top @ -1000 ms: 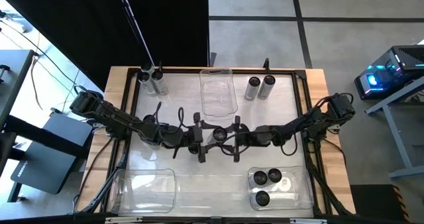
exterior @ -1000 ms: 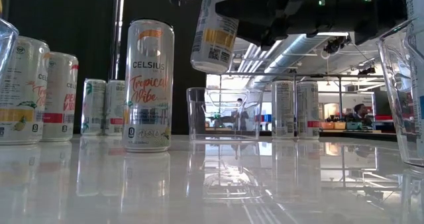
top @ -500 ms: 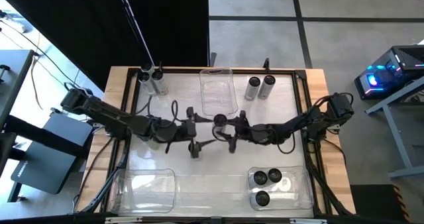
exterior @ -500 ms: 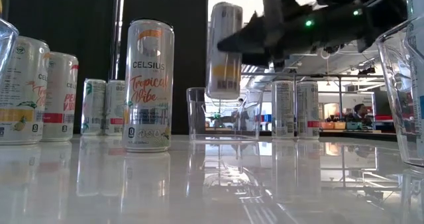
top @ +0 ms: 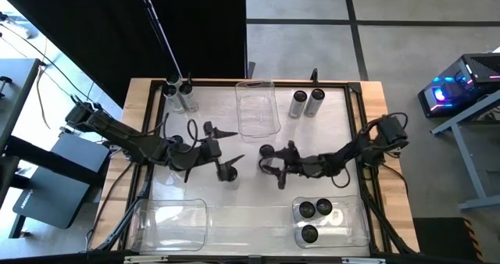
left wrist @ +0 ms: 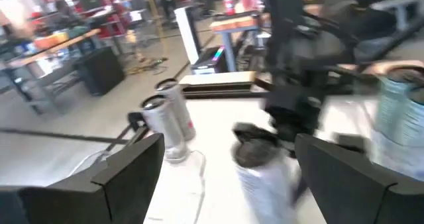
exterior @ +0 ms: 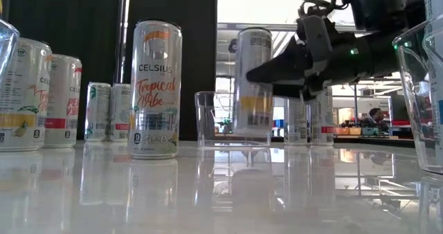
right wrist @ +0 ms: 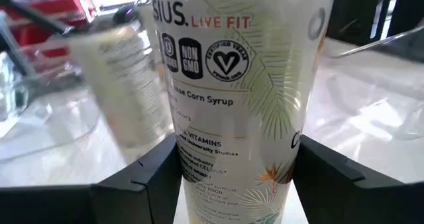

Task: Sort soda cans
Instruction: Remove white yellow soda can from the top middle transparent bin

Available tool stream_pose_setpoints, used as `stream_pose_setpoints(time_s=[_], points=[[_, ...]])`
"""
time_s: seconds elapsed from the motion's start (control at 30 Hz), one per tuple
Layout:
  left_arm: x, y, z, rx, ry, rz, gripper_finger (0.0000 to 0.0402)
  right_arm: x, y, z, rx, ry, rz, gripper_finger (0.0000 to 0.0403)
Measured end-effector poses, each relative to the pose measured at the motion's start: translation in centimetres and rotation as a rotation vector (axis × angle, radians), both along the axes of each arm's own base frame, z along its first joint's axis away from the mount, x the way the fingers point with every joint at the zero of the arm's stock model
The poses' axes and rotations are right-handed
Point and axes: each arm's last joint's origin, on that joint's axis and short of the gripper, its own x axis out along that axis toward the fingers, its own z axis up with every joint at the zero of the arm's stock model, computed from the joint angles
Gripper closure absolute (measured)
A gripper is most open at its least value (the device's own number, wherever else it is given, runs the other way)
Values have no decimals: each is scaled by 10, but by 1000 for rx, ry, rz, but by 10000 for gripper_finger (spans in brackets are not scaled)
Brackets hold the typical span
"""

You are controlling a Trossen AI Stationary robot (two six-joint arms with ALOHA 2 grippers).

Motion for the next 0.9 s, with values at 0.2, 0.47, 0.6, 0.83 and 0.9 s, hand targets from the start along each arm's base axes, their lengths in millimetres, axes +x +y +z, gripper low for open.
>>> stream_pose_setpoints(time_s=[0.2,0.47,0.6,0.83,0.9], points=[[0,1,0,-10,-10,44,67,16,15,-21,14,36,38,179],[0,2,-1,10,8,37,67,25,18,-25,-15,49,43,146],[-1,1,-1,12,11,34,67,25,13,-30,-3,84,61,82],[0,0,1,46,5,20,67,28,6,-31,-18,113,145,47],[0,0,2,44,-1,20,67,28,5,-26,-10,98,141,46]])
